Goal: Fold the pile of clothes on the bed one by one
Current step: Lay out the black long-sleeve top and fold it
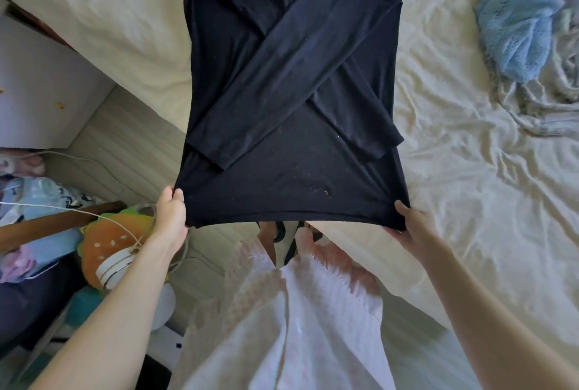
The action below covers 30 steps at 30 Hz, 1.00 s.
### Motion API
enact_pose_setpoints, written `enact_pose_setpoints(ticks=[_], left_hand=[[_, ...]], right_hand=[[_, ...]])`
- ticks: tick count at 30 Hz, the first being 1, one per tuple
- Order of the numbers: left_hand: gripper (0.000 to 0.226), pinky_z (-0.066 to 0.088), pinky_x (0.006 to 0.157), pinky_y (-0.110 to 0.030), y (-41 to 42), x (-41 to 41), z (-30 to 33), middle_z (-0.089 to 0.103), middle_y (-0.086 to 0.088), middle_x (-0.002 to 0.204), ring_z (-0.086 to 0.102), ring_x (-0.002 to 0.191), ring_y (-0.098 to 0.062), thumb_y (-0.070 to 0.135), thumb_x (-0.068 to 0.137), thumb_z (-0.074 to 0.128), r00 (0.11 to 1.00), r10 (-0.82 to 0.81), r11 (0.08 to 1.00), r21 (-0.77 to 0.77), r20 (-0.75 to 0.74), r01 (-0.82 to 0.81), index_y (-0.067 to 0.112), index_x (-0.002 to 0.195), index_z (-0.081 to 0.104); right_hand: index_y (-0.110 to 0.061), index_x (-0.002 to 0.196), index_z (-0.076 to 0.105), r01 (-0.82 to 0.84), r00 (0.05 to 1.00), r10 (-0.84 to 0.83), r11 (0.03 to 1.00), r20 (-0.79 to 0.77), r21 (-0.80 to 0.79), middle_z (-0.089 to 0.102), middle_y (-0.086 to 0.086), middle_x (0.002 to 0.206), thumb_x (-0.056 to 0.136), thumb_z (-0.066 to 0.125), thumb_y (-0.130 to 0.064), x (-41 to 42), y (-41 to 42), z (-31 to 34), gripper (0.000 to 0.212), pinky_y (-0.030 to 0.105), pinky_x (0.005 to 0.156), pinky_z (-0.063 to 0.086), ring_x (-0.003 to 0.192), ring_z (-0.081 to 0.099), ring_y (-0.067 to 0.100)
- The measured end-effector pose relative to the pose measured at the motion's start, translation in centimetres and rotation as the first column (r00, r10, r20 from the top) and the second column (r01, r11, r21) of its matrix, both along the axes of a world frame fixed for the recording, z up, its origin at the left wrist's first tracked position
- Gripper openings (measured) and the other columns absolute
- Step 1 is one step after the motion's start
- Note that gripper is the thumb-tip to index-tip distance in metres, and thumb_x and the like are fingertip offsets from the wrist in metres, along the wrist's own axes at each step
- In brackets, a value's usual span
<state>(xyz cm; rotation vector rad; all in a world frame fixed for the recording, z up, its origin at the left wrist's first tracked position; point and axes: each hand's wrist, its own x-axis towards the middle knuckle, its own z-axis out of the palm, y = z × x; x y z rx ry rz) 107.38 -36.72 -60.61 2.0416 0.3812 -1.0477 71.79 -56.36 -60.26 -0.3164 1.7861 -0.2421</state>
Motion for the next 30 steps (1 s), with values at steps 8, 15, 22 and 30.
enact_pose_setpoints(ticks=[8,15,22,30], left_hand=[[0.017,0.049,0.075,-0.032,2.1,-3.4,4.7,0.060,-0.013,0.112,0.062,0.093,-0.023,0.019,0.099,0.049,0.998,-0.005,0.996,-0.086,-0.059,0.000,0.009,0.110,0.054],[0.029,0.046,0.088,-0.040,3.4,-7.0,9.3,0.056,-0.015,0.125,0.056,0.105,-0.029,0.016,0.099,0.047,0.995,0.075,0.997,-0.001,-0.062,-0.075,0.003,0.125,0.051],[0.038,0.043,0.094,-0.043,6.7,-11.0,13.0,0.049,-0.020,0.137,0.050,0.121,-0.036,0.012,0.099,0.047,0.974,0.140,0.985,0.122,-0.177,-0.120,-0.003,0.133,0.043],[0.040,0.041,0.090,-0.031,4.0,-8.5,15.8,0.046,-0.014,0.139,0.043,0.128,-0.029,0.009,0.091,0.060,0.904,0.347,0.934,-0.002,-0.250,-0.359,-0.001,0.127,0.046]], right_hand=[[-0.010,0.094,0.057,0.040,0.993,-0.044,0.999,0.111,0.036,0.064,0.005,0.100,0.093,0.059,-0.012,-2.8,0.2,3.1,0.003,0.032,0.056,0.055,0.089,0.062,0.019],[-0.006,0.101,0.055,-0.012,0.990,0.004,0.998,0.138,0.055,0.062,0.007,0.100,0.092,0.060,-0.011,-6.3,1.8,7.6,0.012,0.032,0.055,0.055,0.088,0.062,0.020],[-0.002,0.111,0.050,-0.049,0.998,0.040,0.986,0.058,0.158,0.058,0.012,0.099,0.091,0.061,-0.008,-10.4,4.0,11.5,0.024,0.028,0.043,0.054,0.085,0.059,0.022],[-0.004,0.107,0.053,0.037,0.990,-0.041,0.999,0.132,0.038,0.060,0.010,0.108,0.087,0.066,-0.011,-8.1,0.3,12.9,0.025,0.032,0.053,0.055,0.085,0.060,0.020]])
